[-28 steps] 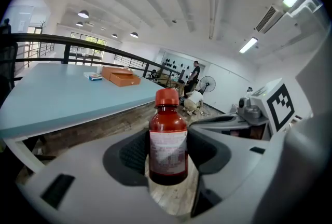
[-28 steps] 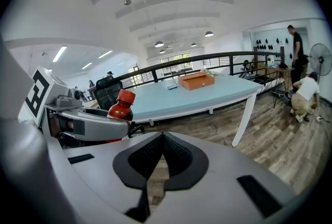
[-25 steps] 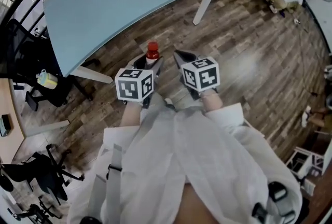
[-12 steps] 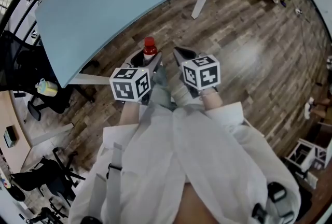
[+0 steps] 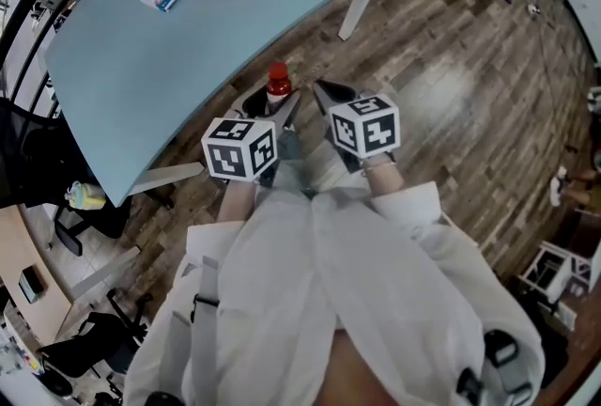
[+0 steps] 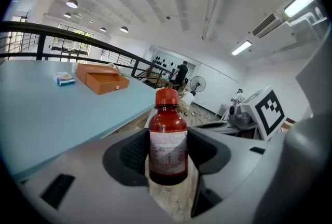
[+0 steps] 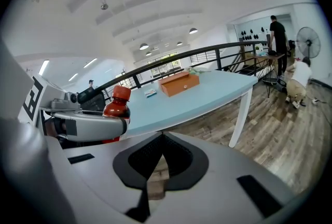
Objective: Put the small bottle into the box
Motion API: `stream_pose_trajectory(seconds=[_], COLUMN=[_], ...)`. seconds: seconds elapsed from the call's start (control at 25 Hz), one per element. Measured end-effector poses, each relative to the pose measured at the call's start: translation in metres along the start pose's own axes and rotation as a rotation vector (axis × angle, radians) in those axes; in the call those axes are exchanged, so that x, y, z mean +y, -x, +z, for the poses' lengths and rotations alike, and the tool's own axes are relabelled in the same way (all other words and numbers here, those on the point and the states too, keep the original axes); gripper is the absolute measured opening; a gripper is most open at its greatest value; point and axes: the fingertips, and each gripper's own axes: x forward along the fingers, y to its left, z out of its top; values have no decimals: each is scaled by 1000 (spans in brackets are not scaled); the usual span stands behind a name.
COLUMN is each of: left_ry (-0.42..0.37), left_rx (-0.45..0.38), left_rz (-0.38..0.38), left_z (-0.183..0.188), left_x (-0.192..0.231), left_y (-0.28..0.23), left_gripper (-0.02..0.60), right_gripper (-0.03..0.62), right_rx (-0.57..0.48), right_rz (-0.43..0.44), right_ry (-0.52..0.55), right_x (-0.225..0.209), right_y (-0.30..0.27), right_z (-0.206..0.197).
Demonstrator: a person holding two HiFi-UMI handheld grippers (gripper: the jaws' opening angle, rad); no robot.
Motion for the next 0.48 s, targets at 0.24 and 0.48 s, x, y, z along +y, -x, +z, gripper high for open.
stream_pose_trajectory(seconds=[0.24,0.48], left_ry=[-47,-75], left_rx=[27,16], left_rz=[6,9], left_z=[54,105], left_x=[37,82], left_y=[-27,-51], left_gripper=[219,219], right_gripper=[3,3], right_rx=[-40,-67], right_rz=[-21,-9], right_ry=[-5,4], right_x=[-21,-29], right_y=[-33,-77], right_z=[62,117])
